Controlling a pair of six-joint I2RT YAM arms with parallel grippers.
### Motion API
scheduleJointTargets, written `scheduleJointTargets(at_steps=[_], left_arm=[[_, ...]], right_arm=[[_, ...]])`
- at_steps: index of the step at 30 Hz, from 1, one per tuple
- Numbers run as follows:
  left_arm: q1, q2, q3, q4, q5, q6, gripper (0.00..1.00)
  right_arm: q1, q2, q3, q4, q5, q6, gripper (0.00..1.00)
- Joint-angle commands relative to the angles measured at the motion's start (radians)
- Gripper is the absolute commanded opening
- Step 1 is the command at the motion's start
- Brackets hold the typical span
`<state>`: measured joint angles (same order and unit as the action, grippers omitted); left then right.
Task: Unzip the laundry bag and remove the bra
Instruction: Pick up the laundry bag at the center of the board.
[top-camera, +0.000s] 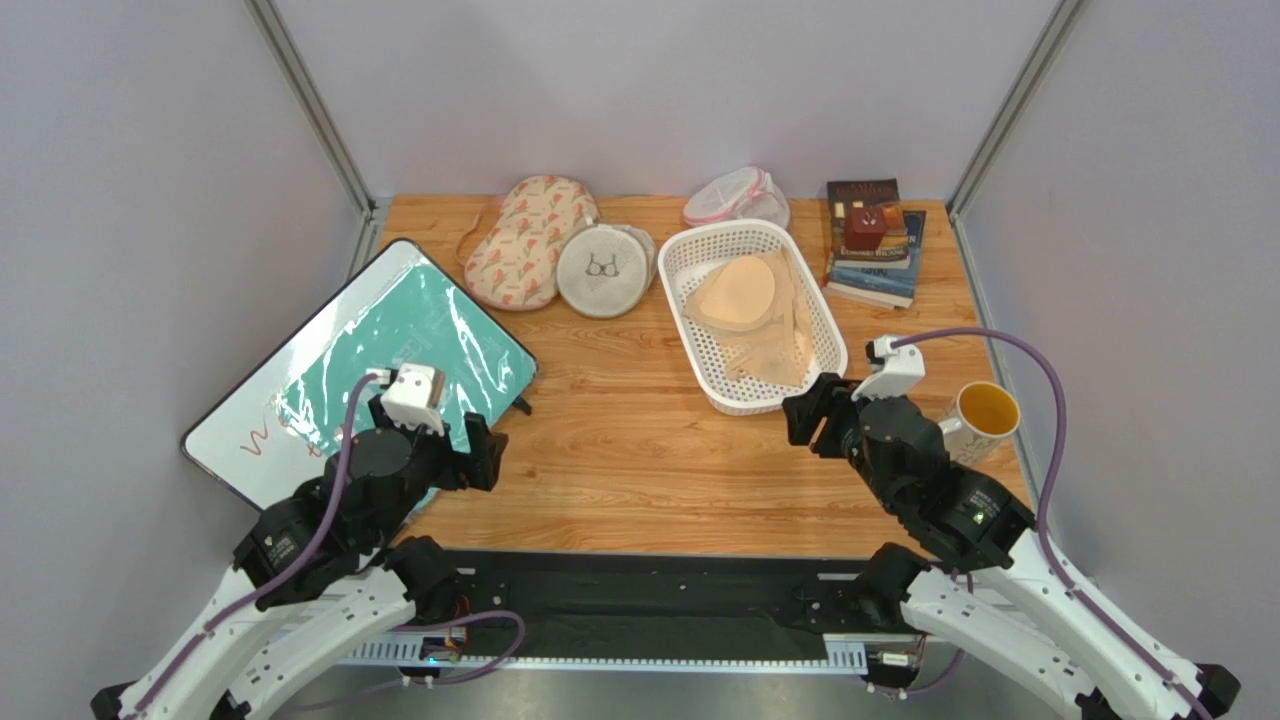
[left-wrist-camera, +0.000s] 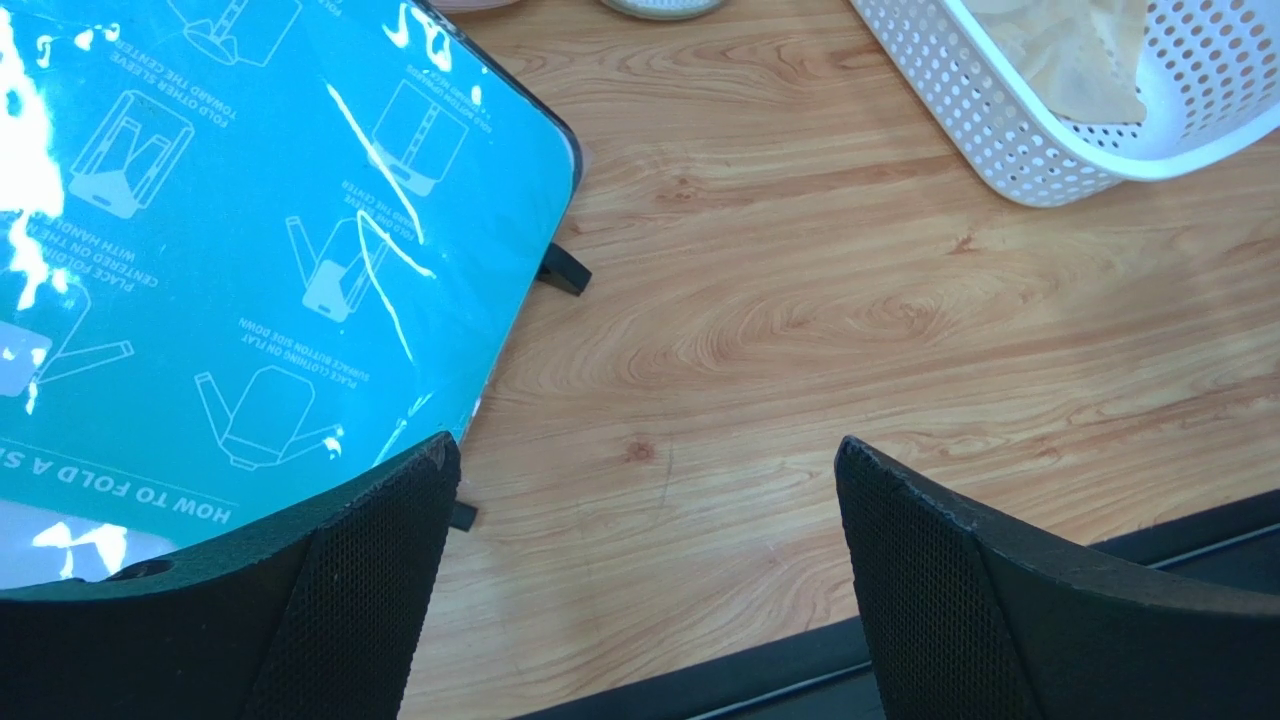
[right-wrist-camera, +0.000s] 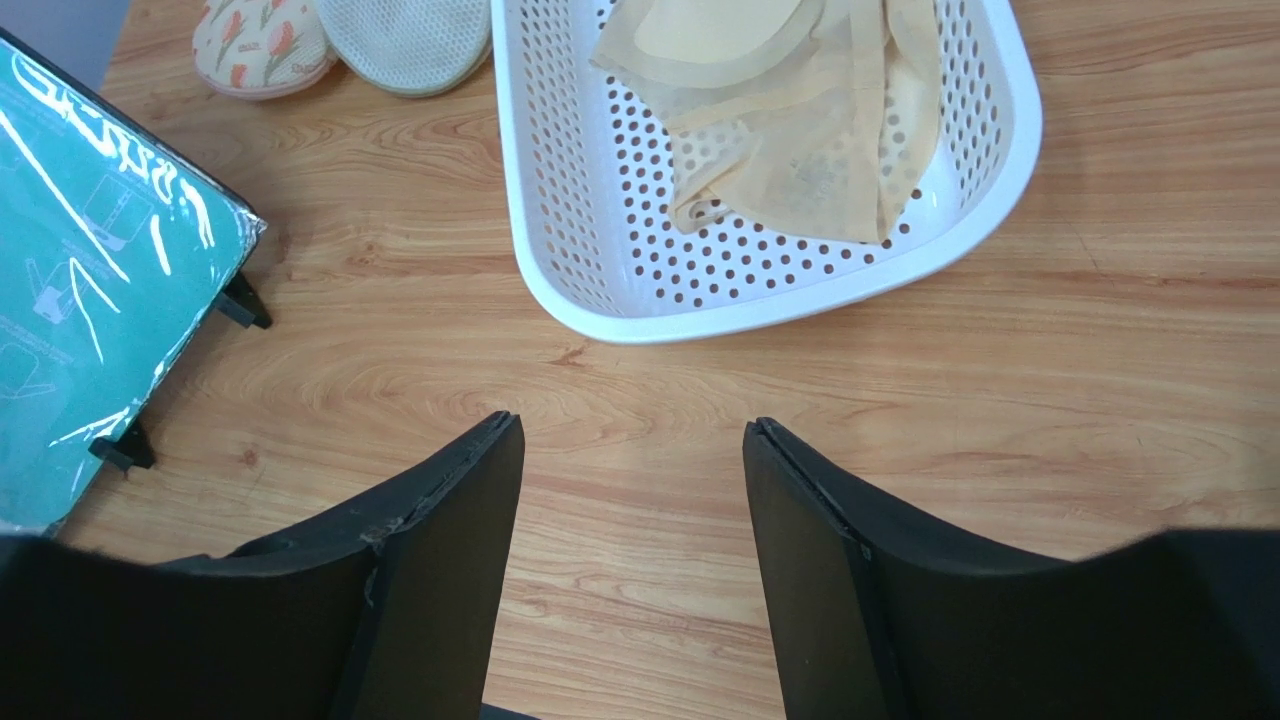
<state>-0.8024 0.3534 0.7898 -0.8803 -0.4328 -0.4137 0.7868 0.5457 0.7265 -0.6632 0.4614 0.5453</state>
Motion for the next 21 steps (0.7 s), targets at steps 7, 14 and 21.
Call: scheduleJointTargets(at_steps=[7, 14, 21], left_arm=[[0.000, -0.024, 0.012, 0.001, -0.027, -0.007, 1.00], [0.000, 0.077, 0.012, 0.082, -0.023, 0.070, 1.00], [0.032, 0.454, 0.150, 0.415, 0.104, 0.160, 1.00]], right_arm=[[0.000, 0.028, 0.040, -0.015, 0.054, 0.008, 0.62], [0.002, 0.075, 0.085, -0.078, 0.063, -0.001, 0.62], [0.000, 0.118, 0.091, -0.105, 0.083, -0.018, 0.62]])
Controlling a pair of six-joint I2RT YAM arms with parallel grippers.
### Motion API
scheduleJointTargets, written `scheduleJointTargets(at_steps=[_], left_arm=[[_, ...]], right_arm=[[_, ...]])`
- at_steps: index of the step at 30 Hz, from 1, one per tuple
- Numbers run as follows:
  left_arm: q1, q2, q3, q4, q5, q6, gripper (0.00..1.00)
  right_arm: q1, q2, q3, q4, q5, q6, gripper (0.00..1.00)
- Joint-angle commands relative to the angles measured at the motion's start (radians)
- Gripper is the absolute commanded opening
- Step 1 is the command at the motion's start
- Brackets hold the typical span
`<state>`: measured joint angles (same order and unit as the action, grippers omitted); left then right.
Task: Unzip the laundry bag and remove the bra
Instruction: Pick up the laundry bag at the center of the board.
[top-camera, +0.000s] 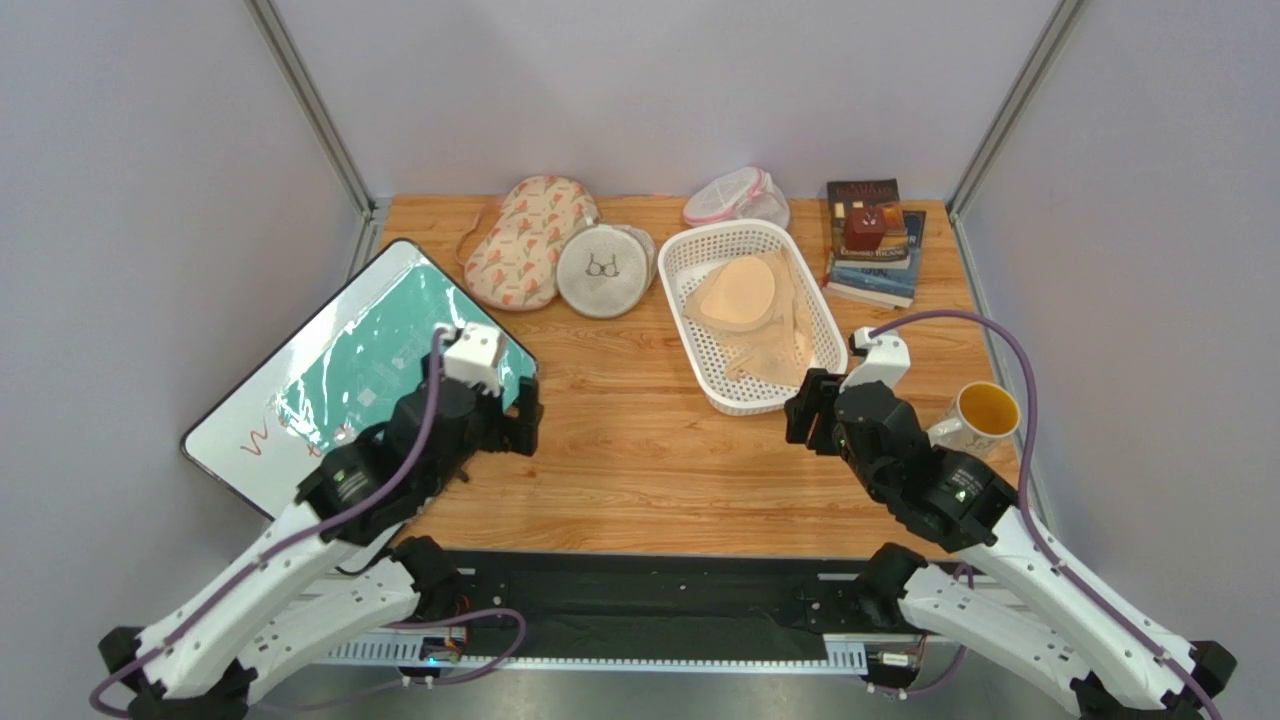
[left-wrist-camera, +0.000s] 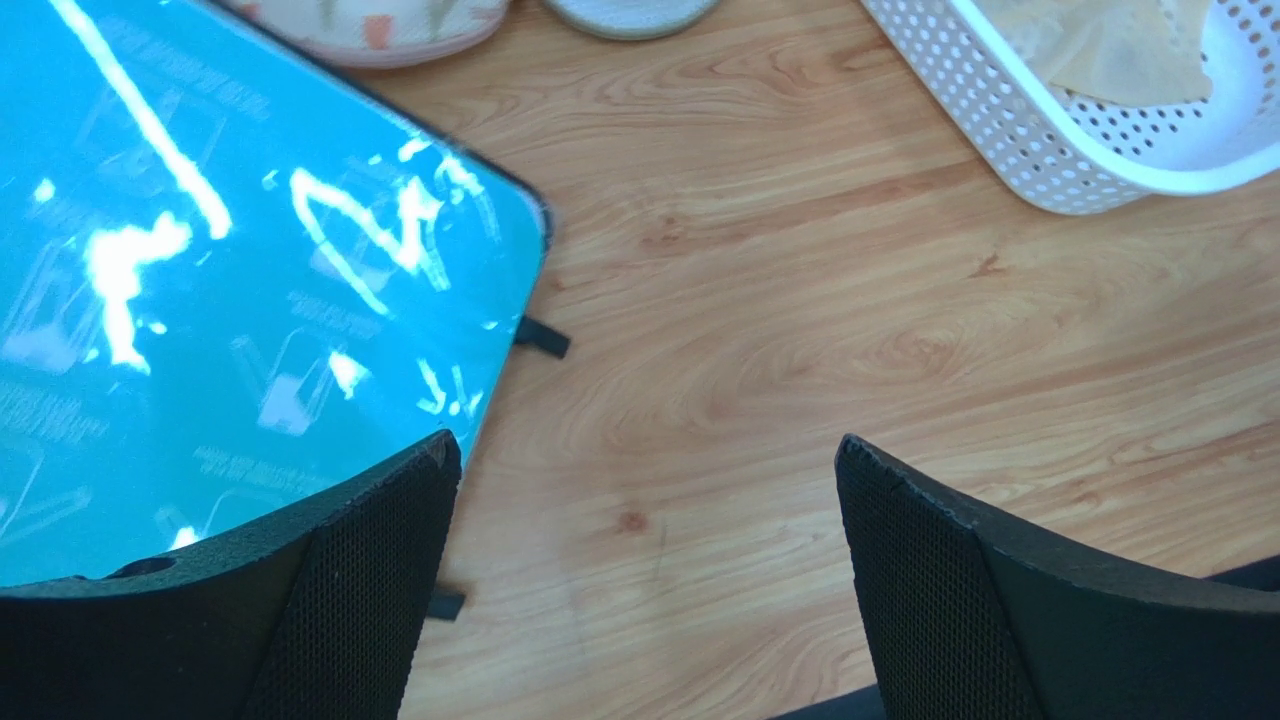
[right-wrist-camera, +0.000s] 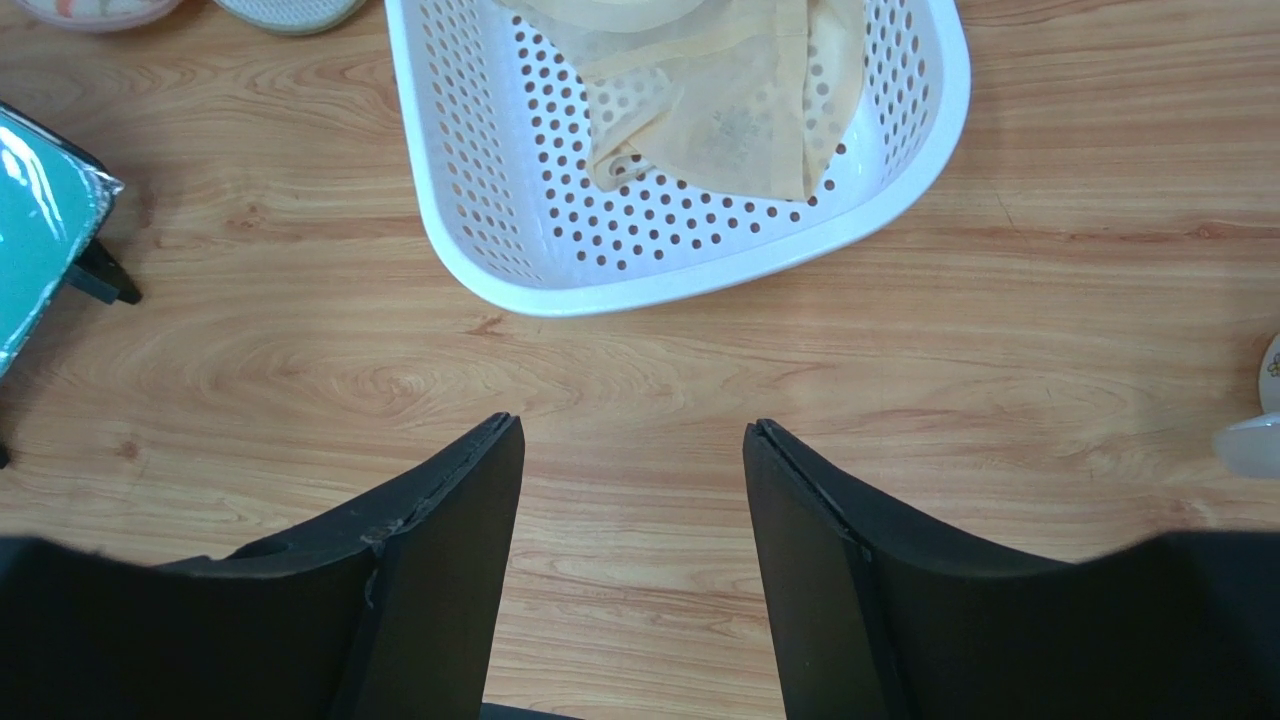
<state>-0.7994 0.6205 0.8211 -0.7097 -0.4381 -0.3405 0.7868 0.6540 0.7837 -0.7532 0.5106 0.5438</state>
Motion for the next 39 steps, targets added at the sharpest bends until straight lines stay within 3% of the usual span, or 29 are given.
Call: scheduleJointTargets(at_steps=[1, 7, 13, 21, 26, 31, 34, 39], left_arm=[[0.070, 0.308, 0.154, 0.287, 0.148, 0.103, 1.00], [0.303, 0.776, 0.465, 0.378, 0.390, 0.167, 1.00], [0.446, 1.143, 0.772, 0.417, 0.577, 0.236, 1.00], [0.614, 1.533, 1.077, 0.444, 0.817, 0.141, 1.00], [0.618, 1.668, 1.220, 0.369, 0.770, 0.184, 1.00], [0.621, 1.711, 1.211, 0.400, 0.785, 0.189, 1.00], [0.623, 1.713, 1.188, 0.414, 0.822, 0.160, 1.00], [0.621, 1.621, 1.023, 0.539, 0.854, 0.095, 0.96]], right_arm=[[0.000, 0.010, 0.032, -0.011, 0.031, -0.016, 0.62], [-0.001, 0.013, 0.019, 0.020, 0.013, -0.019, 0.62], [-0.003, 0.015, 0.012, 0.060, -0.030, -0.030, 0.63], [-0.003, 0.036, 0.026, 0.080, -0.058, -0.047, 0.63], [-0.004, 0.039, 0.035, 0.084, -0.053, -0.062, 0.63], [-0.006, 0.045, 0.035, 0.087, -0.047, -0.070, 0.64], [-0.008, 0.053, 0.035, 0.094, -0.043, -0.070, 0.64], [-0.009, 0.068, 0.028, 0.109, -0.057, -0.065, 0.65]])
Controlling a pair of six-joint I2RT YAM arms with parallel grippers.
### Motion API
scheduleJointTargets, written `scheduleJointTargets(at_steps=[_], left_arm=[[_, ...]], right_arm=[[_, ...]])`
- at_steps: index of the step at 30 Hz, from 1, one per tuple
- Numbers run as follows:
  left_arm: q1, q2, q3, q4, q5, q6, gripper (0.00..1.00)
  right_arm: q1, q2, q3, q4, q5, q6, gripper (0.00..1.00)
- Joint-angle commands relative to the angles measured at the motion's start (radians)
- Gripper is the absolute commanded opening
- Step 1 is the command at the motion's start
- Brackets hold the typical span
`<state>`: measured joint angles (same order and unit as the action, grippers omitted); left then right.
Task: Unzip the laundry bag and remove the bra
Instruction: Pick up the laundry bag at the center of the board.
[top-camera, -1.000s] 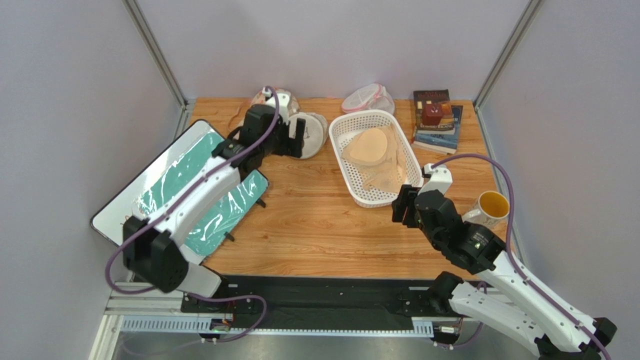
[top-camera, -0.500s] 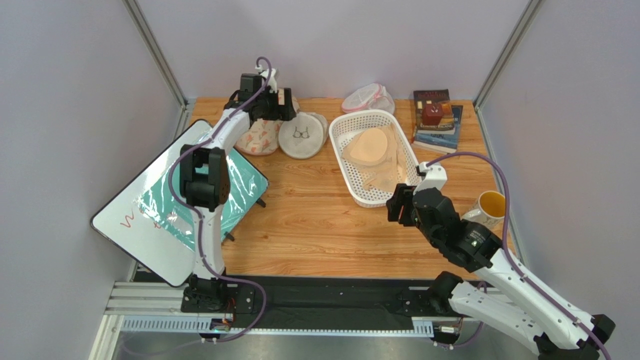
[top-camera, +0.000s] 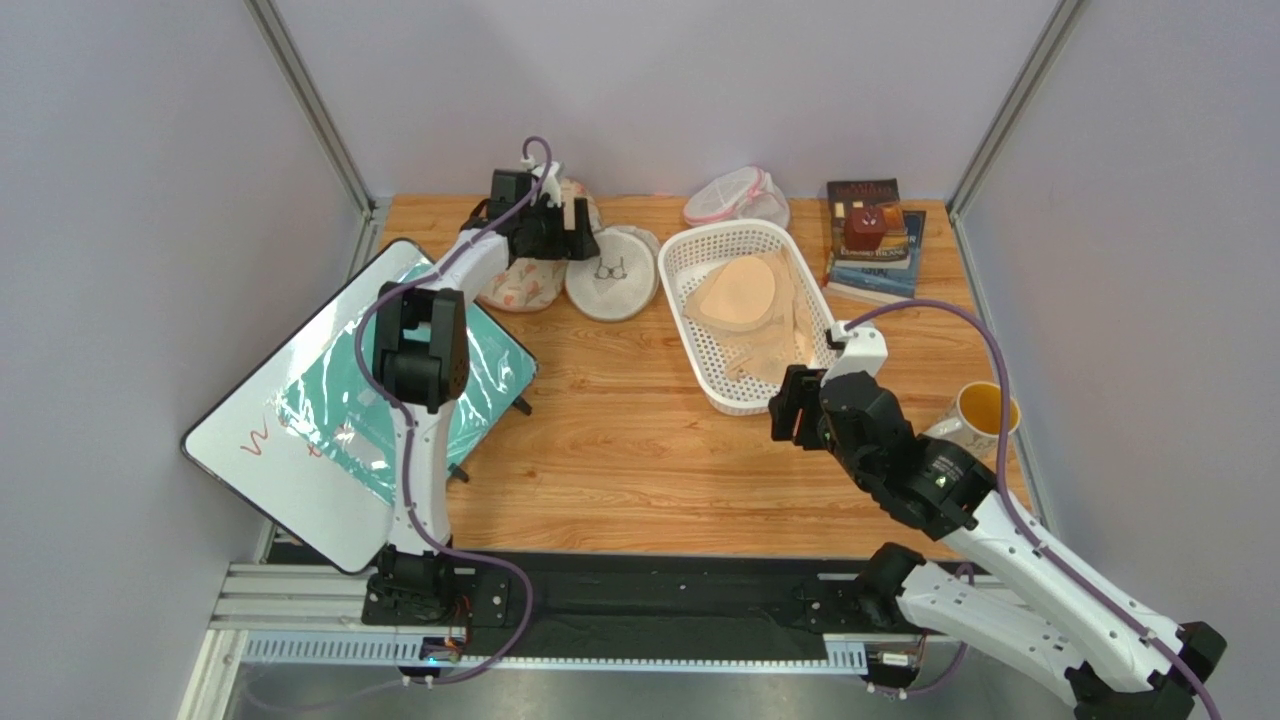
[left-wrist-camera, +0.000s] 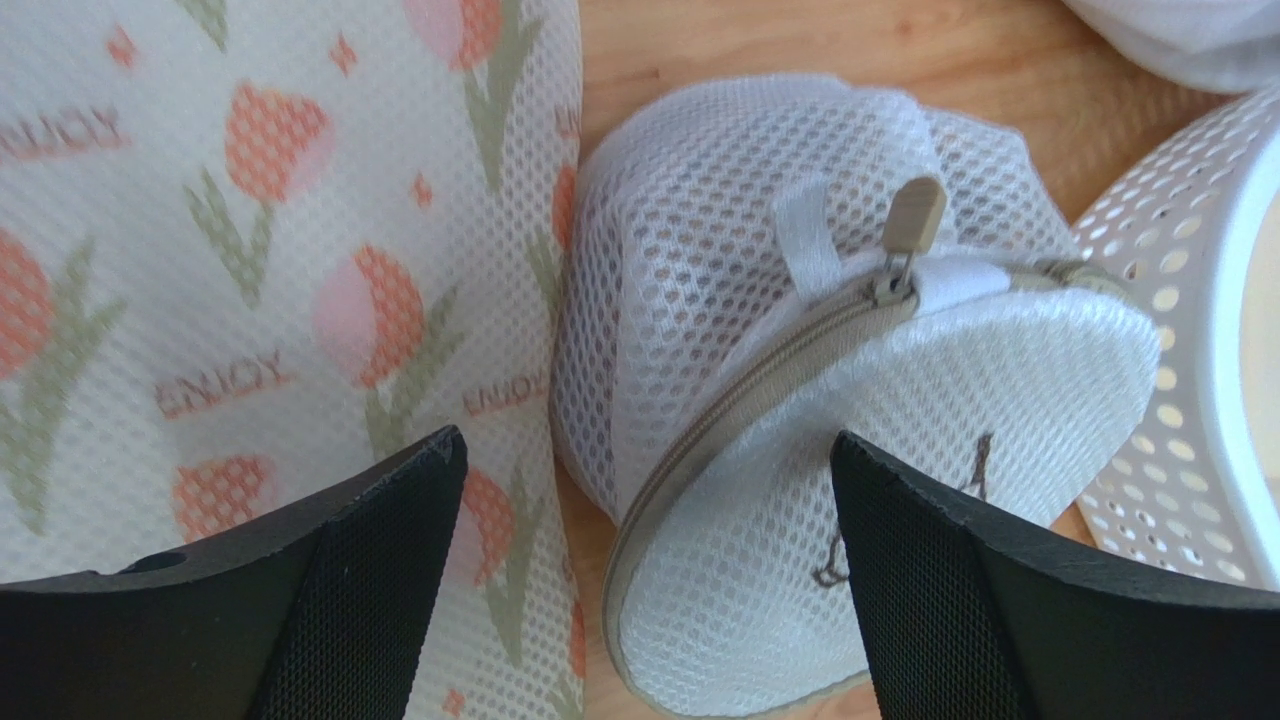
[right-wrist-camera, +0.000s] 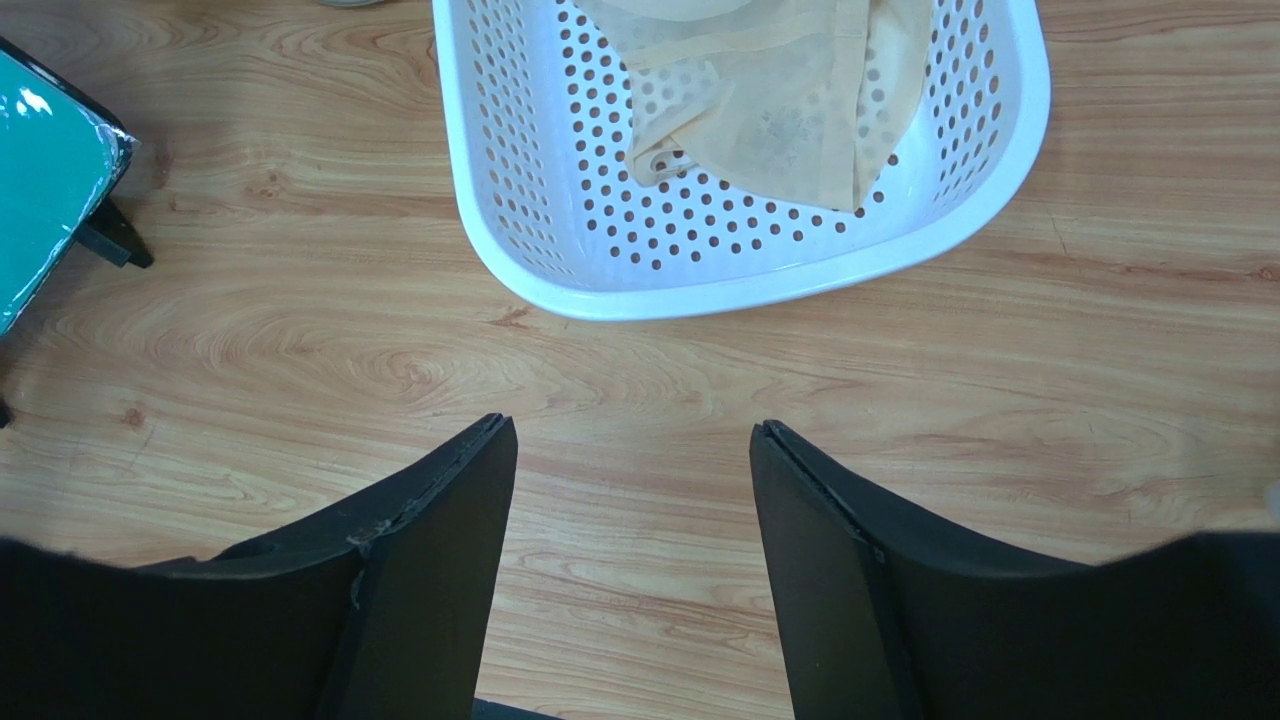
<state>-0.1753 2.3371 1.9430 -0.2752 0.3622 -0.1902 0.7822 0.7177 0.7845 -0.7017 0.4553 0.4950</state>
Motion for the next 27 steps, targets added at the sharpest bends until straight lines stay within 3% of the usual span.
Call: scheduleJointTargets(at_steps=[1, 4, 6, 8, 10, 14, 17, 27], left_arm=[[-0.003, -0.101, -0.110, 0.108, 0.060, -0.058, 0.95], [-0.003, -0.093, -0.108, 0.090, 0.105, -0.069, 0.89], [-0.003, -0.090, -0.118, 0.094, 0.121, -0.086, 0.78], [-0.003, -0.108, -0.159, 0.140, 0.144, -0.106, 0.61], [-0.003, -0.123, -0.200, 0.175, 0.149, -0.135, 0.50], [-0.003, -0.174, -0.230, 0.194, 0.159, -0.156, 0.16], [-0.003, -0.240, -0.266, 0.199, 0.147, -0.160, 0.00], [-0.004, -0.573, -0.519, 0.266, 0.083, -0.268, 0.00]], right_arm=[[-0.006, 0.008, 0.027, 0.056, -0.004, -0.015, 0.65], [-0.004, 0.006, 0.029, 0.056, -0.009, -0.012, 0.64], [-0.004, -0.001, 0.025, 0.059, -0.010, -0.012, 0.64], [-0.004, -0.007, 0.021, 0.056, -0.007, -0.013, 0.65], [-0.006, -0.014, 0.021, 0.053, -0.003, -0.015, 0.65], [-0.004, -0.018, 0.021, 0.051, -0.010, -0.010, 0.65], [-0.004, -0.011, 0.021, 0.051, -0.010, -0.009, 0.65], [-0.004, 0.008, 0.016, 0.067, -0.052, 0.002, 0.65]])
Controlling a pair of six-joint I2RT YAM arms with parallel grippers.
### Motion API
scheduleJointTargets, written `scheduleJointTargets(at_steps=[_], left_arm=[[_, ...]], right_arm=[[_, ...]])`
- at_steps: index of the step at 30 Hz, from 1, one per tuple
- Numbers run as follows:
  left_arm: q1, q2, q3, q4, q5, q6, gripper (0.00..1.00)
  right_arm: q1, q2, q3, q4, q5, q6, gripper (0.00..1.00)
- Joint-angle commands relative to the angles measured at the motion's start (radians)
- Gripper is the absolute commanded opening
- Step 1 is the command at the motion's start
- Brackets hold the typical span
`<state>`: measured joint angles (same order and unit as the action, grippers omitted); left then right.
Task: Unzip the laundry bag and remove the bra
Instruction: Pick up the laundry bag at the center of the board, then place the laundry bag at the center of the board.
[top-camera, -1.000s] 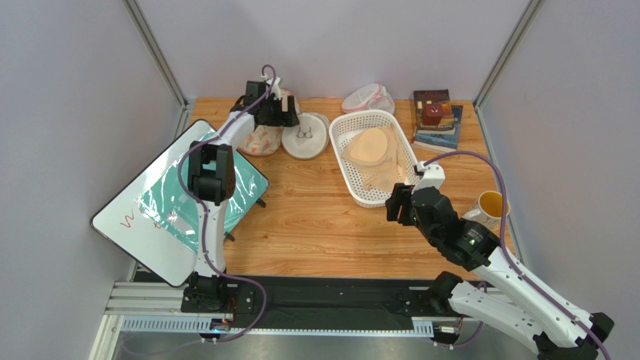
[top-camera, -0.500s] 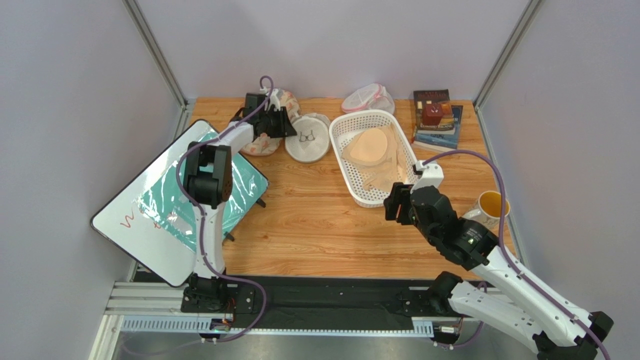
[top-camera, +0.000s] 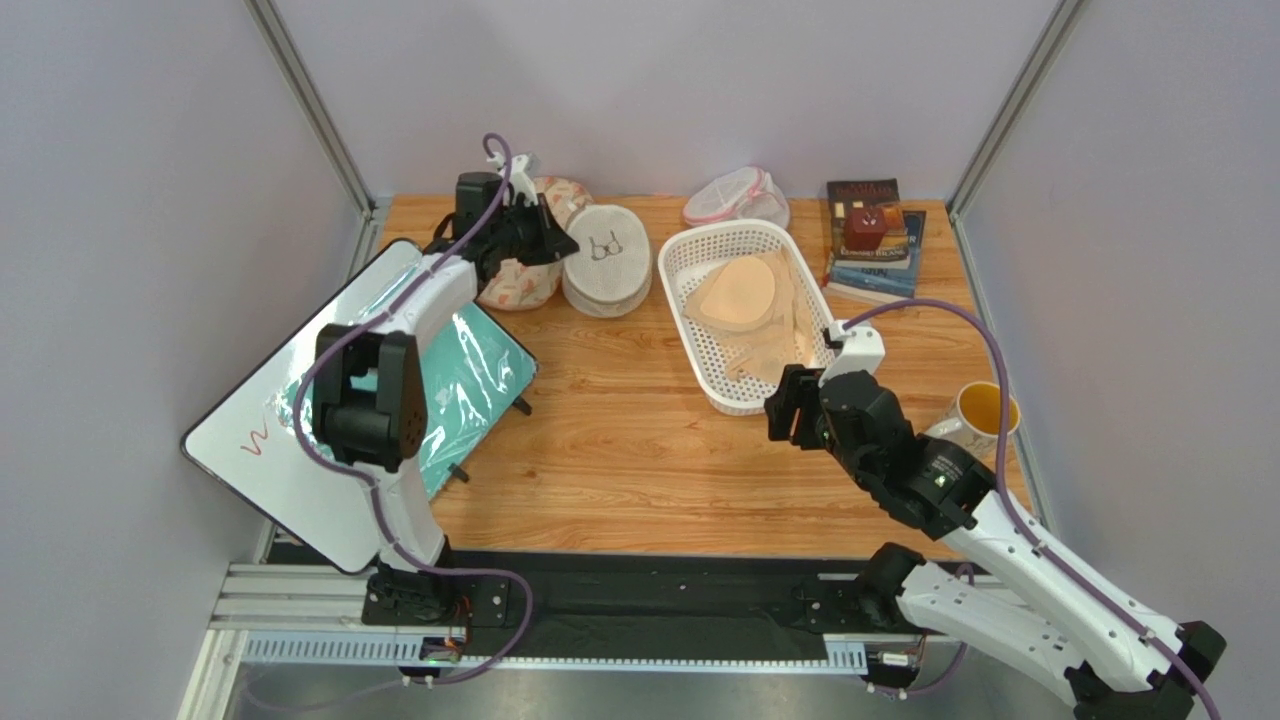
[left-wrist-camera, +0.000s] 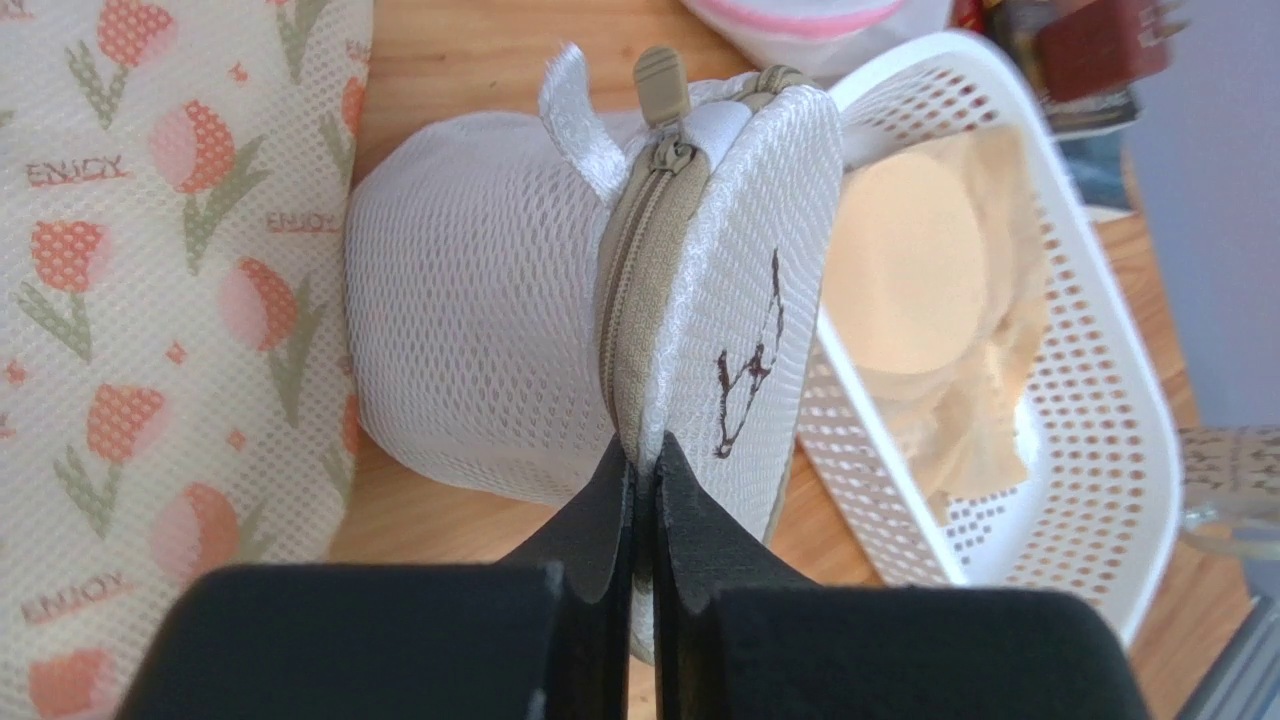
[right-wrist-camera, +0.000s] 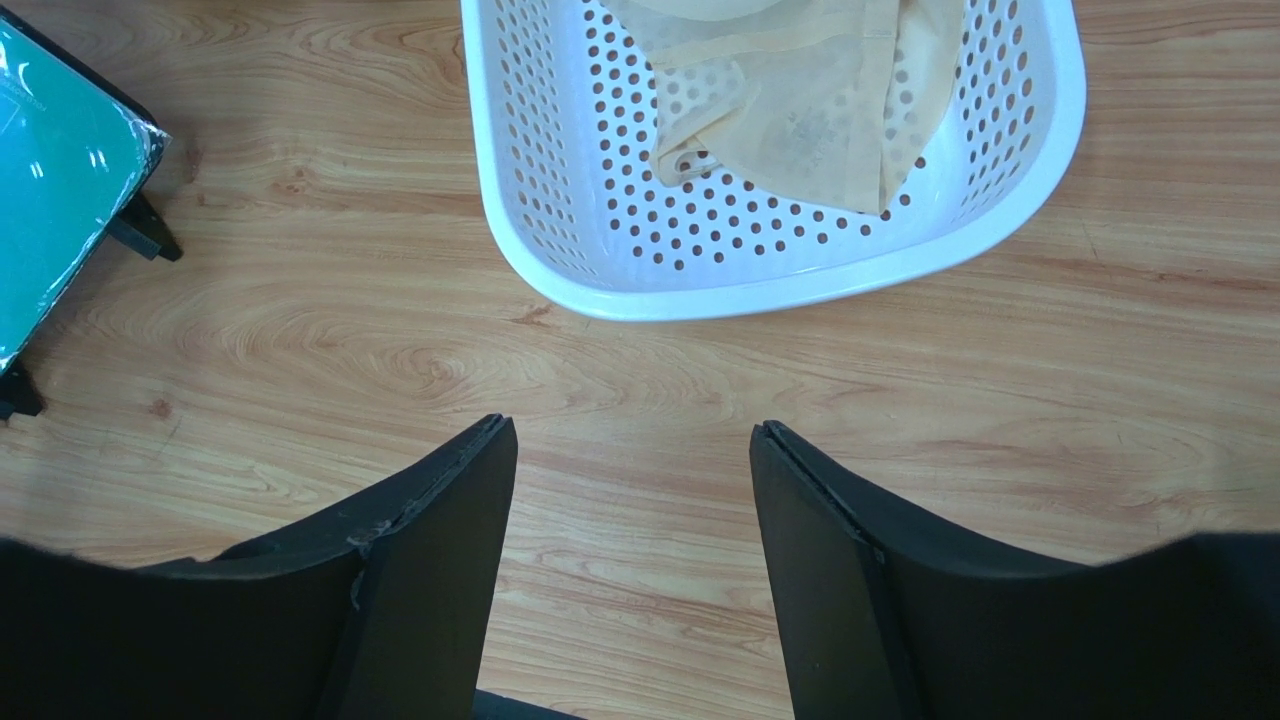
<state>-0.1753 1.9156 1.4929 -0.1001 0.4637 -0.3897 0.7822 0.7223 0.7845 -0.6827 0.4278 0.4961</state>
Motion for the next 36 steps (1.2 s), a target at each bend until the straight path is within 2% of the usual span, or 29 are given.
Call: scheduleJointTargets(at_steps=[1, 6, 9, 17, 25, 31, 36], left_arm=[[-0.006, -0.206, -0.121, 0.094, -0.016, -0.078, 0.00], [-0.045, -0.369, -0.236, 0.105, -0.036, -0.075, 0.00], [-0.079, -0.493, -0.316, 0.043, -0.051, -0.060, 0.00], [-0.185, -0.929, -0.666, -0.013, -0.109, -0.081, 0.00], [-0.254, -1.297, -0.976, -0.061, -0.069, -0.156, 0.00], [-0.340, -1.348, -1.069, -0.089, -0.108, -0.166, 0.00], [-0.366, -1.334, -1.100, -0.053, -0.076, -0.156, 0.00]], right_arm=[[-0.004, 0.005, 0.016, 0.046, -0.026, 0.001, 0.65], [-0.004, -0.001, 0.013, 0.054, -0.083, 0.016, 0.64], [-0.004, -0.004, 0.010, 0.064, -0.139, 0.024, 0.65], [-0.004, -0.034, -0.011, 0.110, -0.279, 0.038, 0.65], [-0.003, -0.018, -0.060, 0.219, -0.414, 0.075, 0.65], [-0.001, 0.028, -0.108, 0.313, -0.515, 0.087, 0.64], [0.000, 0.037, -0.185, 0.463, -0.722, 0.021, 0.64]])
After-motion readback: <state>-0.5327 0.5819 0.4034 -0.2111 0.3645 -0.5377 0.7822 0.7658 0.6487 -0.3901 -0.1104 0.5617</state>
